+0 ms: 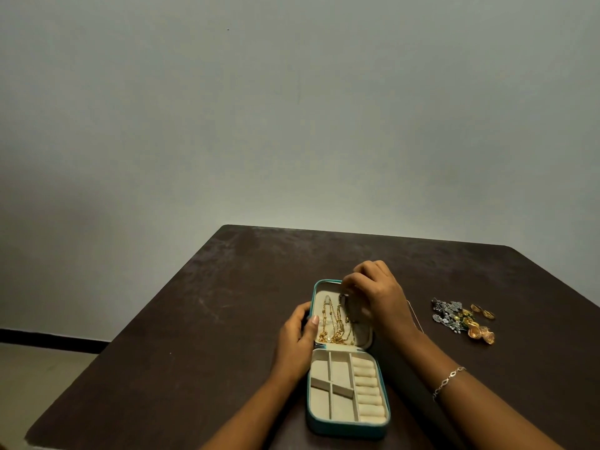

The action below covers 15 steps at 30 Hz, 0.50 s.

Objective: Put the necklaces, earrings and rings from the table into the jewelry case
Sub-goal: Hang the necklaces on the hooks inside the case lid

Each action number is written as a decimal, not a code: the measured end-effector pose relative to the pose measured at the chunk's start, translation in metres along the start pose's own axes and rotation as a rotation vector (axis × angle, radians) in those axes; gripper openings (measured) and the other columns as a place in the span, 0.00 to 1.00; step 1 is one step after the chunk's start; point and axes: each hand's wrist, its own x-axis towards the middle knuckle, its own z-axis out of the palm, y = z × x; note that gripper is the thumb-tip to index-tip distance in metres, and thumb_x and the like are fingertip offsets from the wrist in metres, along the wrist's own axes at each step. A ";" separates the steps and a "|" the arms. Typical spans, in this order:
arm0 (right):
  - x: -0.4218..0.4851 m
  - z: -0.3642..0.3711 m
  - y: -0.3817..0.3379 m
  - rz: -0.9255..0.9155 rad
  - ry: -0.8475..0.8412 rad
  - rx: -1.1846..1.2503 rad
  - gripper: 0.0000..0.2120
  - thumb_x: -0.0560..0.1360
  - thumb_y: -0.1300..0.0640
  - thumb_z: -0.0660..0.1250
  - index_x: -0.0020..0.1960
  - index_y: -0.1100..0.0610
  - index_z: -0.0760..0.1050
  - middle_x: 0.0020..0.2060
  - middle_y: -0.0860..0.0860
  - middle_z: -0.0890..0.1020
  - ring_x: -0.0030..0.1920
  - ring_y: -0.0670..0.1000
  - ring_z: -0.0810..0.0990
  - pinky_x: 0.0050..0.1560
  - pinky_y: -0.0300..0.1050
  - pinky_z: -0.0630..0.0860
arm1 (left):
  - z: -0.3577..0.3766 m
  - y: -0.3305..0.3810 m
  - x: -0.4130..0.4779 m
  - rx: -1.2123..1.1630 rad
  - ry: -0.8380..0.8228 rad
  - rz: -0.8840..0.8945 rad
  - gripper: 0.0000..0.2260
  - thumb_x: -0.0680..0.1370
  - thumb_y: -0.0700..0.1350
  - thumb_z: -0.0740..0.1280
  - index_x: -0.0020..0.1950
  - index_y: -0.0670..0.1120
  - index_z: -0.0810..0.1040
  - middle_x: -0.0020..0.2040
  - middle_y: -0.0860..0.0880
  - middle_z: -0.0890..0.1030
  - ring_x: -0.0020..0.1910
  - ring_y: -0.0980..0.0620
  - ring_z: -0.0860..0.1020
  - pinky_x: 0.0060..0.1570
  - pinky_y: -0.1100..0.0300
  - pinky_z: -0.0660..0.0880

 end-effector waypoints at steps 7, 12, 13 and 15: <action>-0.004 -0.010 -0.004 -0.027 -0.075 -0.066 0.13 0.56 0.63 0.80 0.38 0.56 0.80 0.38 0.55 0.77 0.39 0.56 0.77 0.29 0.46 0.74 | -0.001 0.002 -0.001 0.017 -0.003 0.003 0.09 0.80 0.42 0.58 0.56 0.53 0.71 0.49 0.54 0.79 0.48 0.58 0.79 0.45 0.62 0.78; -0.004 -0.010 -0.009 0.004 -0.185 -0.090 0.16 0.55 0.60 0.81 0.39 0.51 0.80 0.43 0.55 0.76 0.43 0.57 0.76 0.34 0.44 0.69 | -0.002 0.002 -0.001 0.019 0.002 0.000 0.09 0.80 0.41 0.58 0.58 0.51 0.71 0.50 0.51 0.80 0.49 0.55 0.80 0.47 0.57 0.78; -0.003 -0.011 -0.010 0.005 -0.204 -0.095 0.17 0.54 0.61 0.81 0.39 0.50 0.80 0.44 0.55 0.77 0.45 0.57 0.76 0.34 0.45 0.69 | -0.002 0.002 -0.001 0.018 0.002 0.003 0.09 0.80 0.41 0.58 0.58 0.51 0.71 0.50 0.51 0.80 0.49 0.55 0.80 0.47 0.58 0.78; -0.003 -0.013 -0.010 0.008 -0.215 -0.063 0.17 0.55 0.64 0.79 0.41 0.51 0.80 0.47 0.56 0.77 0.47 0.58 0.76 0.38 0.46 0.70 | -0.002 0.002 -0.002 0.022 0.000 0.001 0.09 0.80 0.41 0.58 0.58 0.51 0.71 0.50 0.51 0.80 0.48 0.55 0.80 0.46 0.57 0.79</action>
